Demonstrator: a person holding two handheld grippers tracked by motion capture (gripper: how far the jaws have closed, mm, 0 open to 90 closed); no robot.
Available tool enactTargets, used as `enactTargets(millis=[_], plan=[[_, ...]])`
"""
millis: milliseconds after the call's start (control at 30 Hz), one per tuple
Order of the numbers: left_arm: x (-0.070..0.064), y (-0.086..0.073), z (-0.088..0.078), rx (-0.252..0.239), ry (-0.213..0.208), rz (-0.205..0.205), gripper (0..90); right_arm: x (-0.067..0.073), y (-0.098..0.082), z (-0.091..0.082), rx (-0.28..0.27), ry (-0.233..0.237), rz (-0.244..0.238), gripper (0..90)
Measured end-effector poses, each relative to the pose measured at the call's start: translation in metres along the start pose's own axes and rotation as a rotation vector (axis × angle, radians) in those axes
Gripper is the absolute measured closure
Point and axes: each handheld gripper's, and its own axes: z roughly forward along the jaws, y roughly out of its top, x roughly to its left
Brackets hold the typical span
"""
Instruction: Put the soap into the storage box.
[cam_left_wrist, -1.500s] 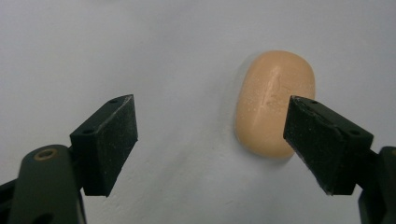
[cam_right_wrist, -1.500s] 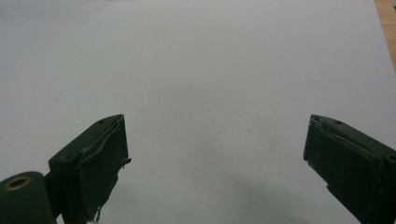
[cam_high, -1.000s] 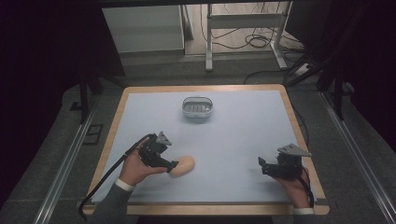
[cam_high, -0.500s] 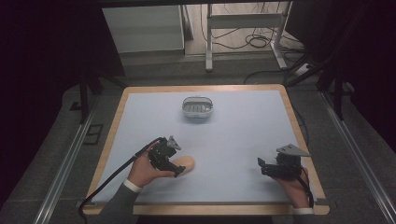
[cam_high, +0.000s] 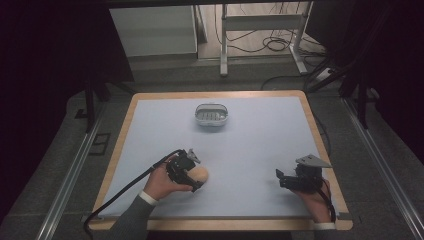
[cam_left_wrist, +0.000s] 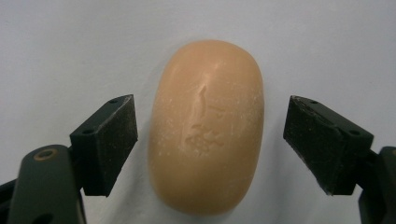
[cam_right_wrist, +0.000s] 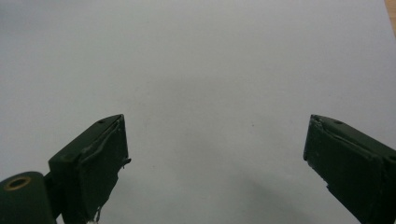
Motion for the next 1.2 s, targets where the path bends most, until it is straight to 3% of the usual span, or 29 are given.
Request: enactTargets(millis=[567,733,1200], plan=[[0.001,-0.001,0.011,0.039,-0.007,0.007,22.5,-0.002,0.0,-0.001,-0.008,-0.016,0.003,6.2],[0.003,-0.003,0.01,0.025,0.003,0.008,30.3,-0.002,0.0,-0.002,-0.013,-0.022,0.005,6.3],[0.008,-0.002,0.004,0.021,-0.009,0.034,31.6,-0.004,0.0,-0.004,-0.021,-0.03,0.012,6.3]])
